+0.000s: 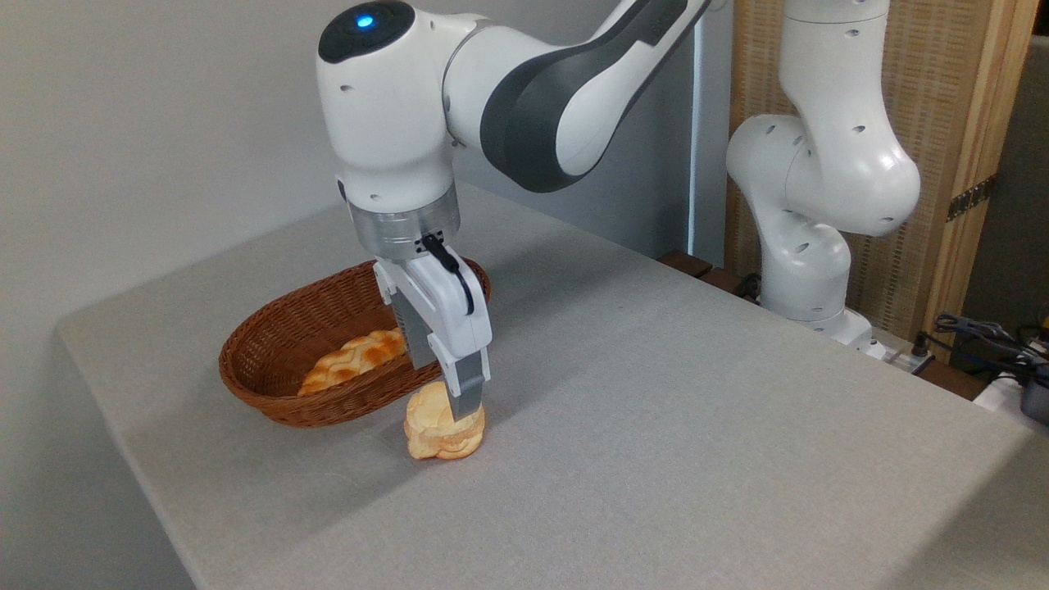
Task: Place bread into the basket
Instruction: 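Lower the open gripper around the round golden bread roll, then close the gripper on the bread roll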
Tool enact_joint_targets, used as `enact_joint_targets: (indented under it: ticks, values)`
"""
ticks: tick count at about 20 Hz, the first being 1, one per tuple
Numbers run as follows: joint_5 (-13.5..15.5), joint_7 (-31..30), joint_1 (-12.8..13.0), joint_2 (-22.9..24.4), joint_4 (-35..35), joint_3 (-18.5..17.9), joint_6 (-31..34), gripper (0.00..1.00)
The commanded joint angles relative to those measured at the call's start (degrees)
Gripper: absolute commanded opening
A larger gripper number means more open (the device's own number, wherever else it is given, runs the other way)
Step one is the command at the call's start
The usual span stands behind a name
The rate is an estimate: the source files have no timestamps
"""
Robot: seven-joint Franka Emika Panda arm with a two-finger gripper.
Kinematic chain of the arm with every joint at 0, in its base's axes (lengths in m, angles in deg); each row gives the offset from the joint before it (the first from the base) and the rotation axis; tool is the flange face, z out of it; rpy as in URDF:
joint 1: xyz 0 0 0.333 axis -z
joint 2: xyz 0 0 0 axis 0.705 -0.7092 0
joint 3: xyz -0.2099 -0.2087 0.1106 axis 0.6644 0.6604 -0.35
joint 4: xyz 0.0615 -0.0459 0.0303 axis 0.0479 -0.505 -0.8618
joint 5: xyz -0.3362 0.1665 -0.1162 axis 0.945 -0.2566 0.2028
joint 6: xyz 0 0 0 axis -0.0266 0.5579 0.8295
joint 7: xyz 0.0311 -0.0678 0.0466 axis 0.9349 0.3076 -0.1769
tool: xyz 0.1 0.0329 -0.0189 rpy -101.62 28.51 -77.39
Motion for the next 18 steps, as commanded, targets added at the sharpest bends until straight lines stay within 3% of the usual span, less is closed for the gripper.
enact_joint_targets:
  ticks: [1,18]
  values:
    - [1.22,1.27,1.42,-1.72,-0.63,-0.27,-3.24,1.0]
    - [0.78,1.27,1.33,-4.8,-0.99,-0.36,-4.48,1.0]
